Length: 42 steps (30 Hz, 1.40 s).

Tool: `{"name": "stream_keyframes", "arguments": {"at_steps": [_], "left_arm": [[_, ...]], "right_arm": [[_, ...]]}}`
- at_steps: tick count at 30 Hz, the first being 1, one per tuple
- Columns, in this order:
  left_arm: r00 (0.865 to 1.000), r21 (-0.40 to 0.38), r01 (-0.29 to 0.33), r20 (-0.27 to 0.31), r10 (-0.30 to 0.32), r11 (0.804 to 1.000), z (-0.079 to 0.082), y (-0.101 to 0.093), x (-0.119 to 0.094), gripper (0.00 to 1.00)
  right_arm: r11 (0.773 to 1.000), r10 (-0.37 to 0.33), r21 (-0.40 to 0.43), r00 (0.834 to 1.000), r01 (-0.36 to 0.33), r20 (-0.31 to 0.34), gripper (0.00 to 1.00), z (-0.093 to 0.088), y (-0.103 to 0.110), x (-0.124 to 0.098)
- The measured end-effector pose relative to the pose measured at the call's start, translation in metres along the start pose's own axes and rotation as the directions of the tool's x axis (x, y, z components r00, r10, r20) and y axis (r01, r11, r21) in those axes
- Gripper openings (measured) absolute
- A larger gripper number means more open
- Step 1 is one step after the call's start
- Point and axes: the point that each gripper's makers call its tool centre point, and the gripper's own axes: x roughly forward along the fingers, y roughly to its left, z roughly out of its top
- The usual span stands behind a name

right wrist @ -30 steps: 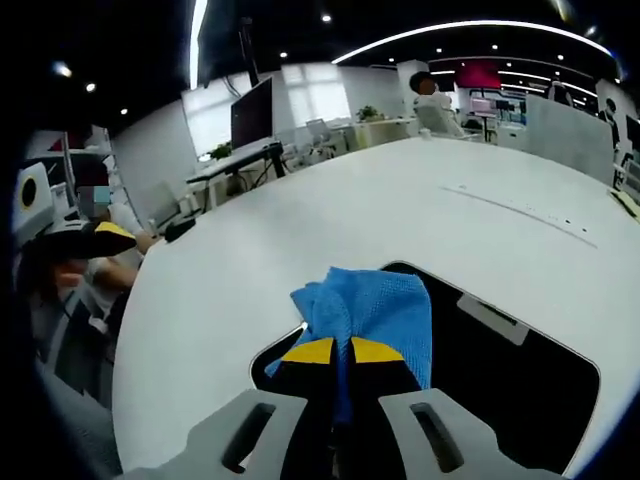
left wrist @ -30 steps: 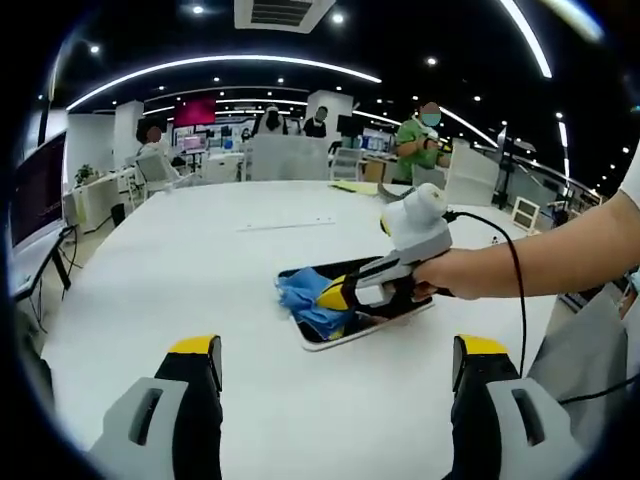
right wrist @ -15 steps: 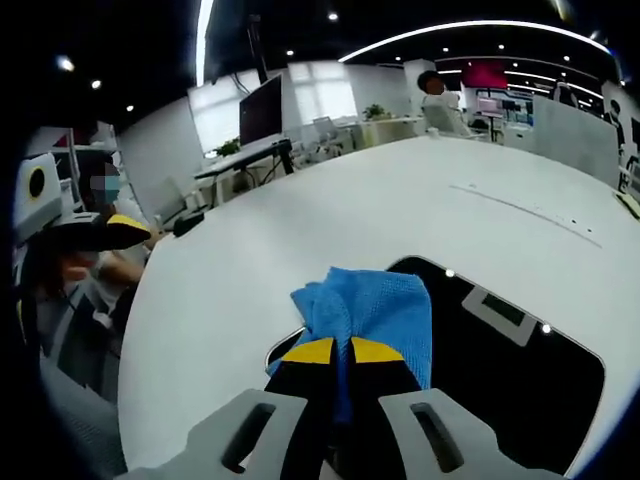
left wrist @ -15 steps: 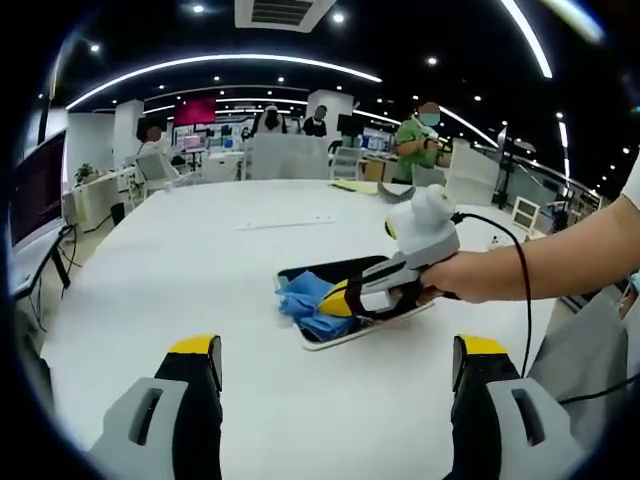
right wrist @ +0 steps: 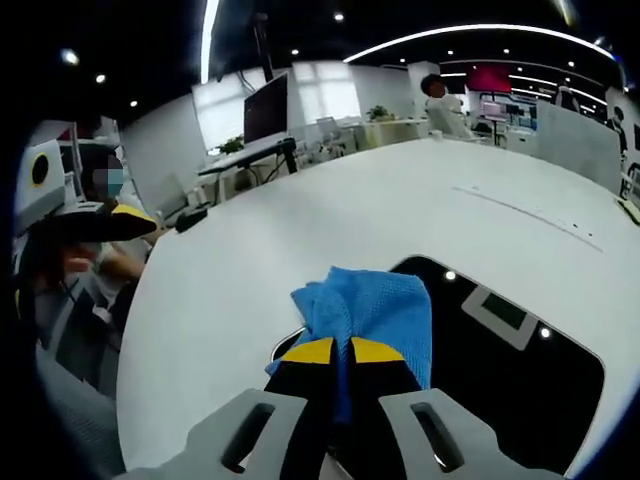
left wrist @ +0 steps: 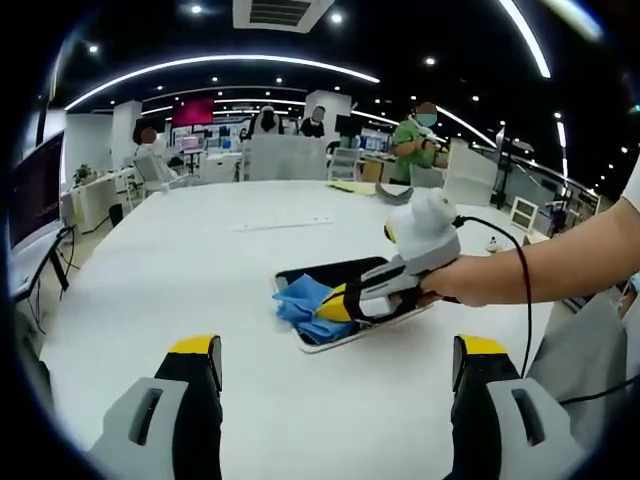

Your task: Wipe the mirror surface with the cleaning cloth until all visible marks leave the cleaned area.

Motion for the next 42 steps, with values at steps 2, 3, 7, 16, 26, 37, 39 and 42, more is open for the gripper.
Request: {"name": "stream_keyframes", "arguments": {"at_steps": [2,3,7,16,26,37,39,42], "left_arm": [[1.0,0.001,-0.001,0.0,0.001,1.0,0.0,0.0,0.0,0.97],[1.0,0.001,0.0,0.0,0.0,1.0,0.0,0.0,0.0,0.97],[1.0,0.001,0.0,0.0,0.0,1.0,0.0,0.0,0.0,0.97],[1.0,0.001,0.004,0.002,-0.004,1.0,0.002,-0.002,0.002,0.96],[1.0,0.002,0.006,0.001,-0.006,1.0,0.002,-0.002,0.002,0.96],[1.0,0.006,0.004,-0.001,-0.004,1.0,0.002,-0.002,0.002,0.96],[1.0,0.006,0.002,0.0,-0.002,1.0,0.002,-0.001,0.001,0.96],[1.0,0.005,-0.005,0.007,0.005,1.0,0.003,0.001,-0.001,0.96]], "right_arm": [[1.0,0.005,0.004,1.0,-0.005,0.0,0.01,0.0,0.0,0.0],[1.0,0.007,0.005,1.0,-0.007,-0.001,0.01,0.0,0.0,0.0],[1.0,0.022,0.014,1.0,-0.022,-0.001,0.05,0.0,0.003,-0.001],[0.995,0.043,-0.093,0.998,-0.047,-0.037,0.14,-0.001,0.014,-0.001],[0.978,0.021,-0.206,0.998,-0.034,-0.065,0.09,-0.003,0.013,0.001],[0.991,0.015,-0.133,1.0,-0.018,-0.028,0.01,-0.003,0.007,0.005],[0.995,0.014,-0.102,1.0,-0.016,-0.018,0.0,-0.002,0.005,0.005],[0.995,0.004,-0.095,1.0,-0.005,-0.012,0.0,-0.002,0.003,0.004]]}}
